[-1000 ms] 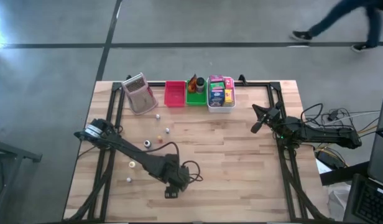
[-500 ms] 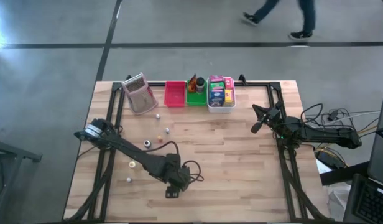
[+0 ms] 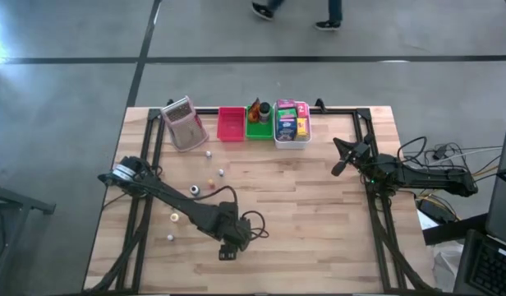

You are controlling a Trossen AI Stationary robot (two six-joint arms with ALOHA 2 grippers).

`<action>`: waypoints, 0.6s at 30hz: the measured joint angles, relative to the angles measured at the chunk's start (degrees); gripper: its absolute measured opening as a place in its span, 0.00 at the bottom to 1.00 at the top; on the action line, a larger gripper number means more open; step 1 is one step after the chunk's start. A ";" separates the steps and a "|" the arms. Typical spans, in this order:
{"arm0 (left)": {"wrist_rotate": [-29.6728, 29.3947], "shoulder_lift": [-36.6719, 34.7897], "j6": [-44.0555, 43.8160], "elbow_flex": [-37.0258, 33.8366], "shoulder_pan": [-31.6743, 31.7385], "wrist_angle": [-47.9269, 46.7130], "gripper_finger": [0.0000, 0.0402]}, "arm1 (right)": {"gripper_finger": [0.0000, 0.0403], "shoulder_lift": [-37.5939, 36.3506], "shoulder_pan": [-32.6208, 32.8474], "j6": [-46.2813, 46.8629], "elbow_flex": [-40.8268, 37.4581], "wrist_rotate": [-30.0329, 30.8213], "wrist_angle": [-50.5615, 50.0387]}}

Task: Pick & Place Kitchen Items
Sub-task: Put the red seasoning can into the green bin

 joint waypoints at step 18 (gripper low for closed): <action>-0.02 0.00 0.02 0.02 0.00 0.14 0.60 | 0.02 0.01 0.01 0.00 0.00 0.00 0.00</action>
